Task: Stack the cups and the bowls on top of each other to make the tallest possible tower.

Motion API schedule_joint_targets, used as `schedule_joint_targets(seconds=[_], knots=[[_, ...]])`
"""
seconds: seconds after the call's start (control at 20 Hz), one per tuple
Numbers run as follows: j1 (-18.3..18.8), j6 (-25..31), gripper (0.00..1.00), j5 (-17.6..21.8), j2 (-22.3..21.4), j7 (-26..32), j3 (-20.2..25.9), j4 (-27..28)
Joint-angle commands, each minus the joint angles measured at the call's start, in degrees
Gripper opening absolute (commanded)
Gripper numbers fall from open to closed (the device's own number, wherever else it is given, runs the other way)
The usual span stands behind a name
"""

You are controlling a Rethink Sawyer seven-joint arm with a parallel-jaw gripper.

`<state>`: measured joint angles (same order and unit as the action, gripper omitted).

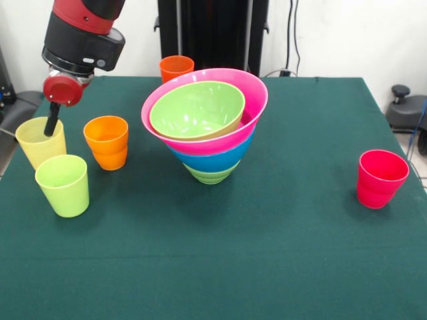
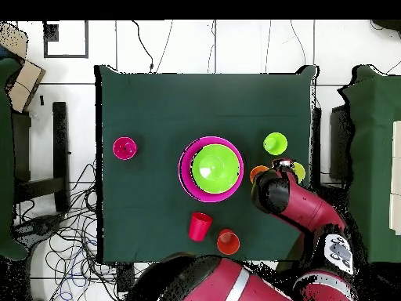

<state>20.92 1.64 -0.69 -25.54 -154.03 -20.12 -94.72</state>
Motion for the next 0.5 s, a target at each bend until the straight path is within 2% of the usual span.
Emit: schedule_joint_targets(seconds=[0.05,0.5], knots=[[0.61,-3.37,1.00,4.64,5.12,-0.65,7.53,-1.95],[1.41,-4.37,1.00,5.39,5.35,-0.85,8.05,-2.39]])
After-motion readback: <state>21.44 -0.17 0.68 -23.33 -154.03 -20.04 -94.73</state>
